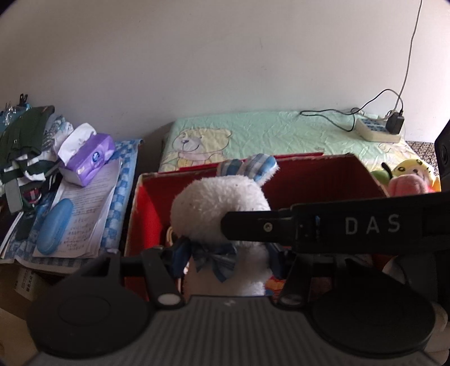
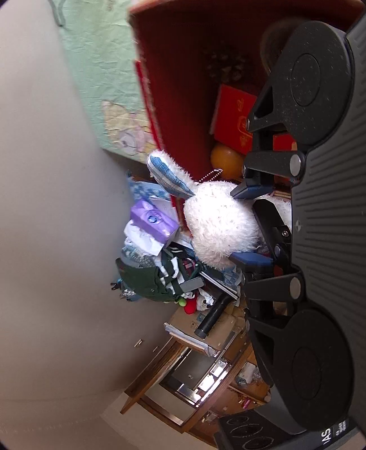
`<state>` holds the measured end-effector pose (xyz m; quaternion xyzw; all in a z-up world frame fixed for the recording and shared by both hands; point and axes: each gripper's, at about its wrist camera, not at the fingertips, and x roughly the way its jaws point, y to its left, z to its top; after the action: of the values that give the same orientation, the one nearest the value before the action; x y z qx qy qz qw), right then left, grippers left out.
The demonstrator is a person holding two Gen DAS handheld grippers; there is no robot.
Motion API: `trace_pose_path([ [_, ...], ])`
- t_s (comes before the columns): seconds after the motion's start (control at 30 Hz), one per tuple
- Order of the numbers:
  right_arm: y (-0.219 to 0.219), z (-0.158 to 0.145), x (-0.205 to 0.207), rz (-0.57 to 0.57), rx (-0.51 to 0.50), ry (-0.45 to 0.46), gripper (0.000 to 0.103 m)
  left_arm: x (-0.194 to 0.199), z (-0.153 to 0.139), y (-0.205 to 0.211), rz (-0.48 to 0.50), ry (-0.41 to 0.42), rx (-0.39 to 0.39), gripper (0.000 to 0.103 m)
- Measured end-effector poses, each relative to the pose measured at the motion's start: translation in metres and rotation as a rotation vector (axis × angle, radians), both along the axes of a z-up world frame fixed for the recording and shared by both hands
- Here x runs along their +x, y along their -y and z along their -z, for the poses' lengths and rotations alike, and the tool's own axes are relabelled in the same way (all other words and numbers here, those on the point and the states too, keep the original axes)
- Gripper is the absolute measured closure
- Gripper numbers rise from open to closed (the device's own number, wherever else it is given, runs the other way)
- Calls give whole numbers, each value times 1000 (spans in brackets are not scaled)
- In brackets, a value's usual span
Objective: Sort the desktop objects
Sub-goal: 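Lower the white bunny into the red box and open the right gripper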
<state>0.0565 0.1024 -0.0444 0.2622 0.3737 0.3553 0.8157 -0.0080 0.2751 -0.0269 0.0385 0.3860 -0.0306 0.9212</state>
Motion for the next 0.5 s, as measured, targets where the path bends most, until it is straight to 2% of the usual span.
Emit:
trace_pose_path([
  [0.27,-19,30,10,27,20,-129,60,21,28,-14,-22,-108,77,47],
  [0.5,-28,33,17,33,-49,-182,58,29,38,-9,-43,-160,149,46],
])
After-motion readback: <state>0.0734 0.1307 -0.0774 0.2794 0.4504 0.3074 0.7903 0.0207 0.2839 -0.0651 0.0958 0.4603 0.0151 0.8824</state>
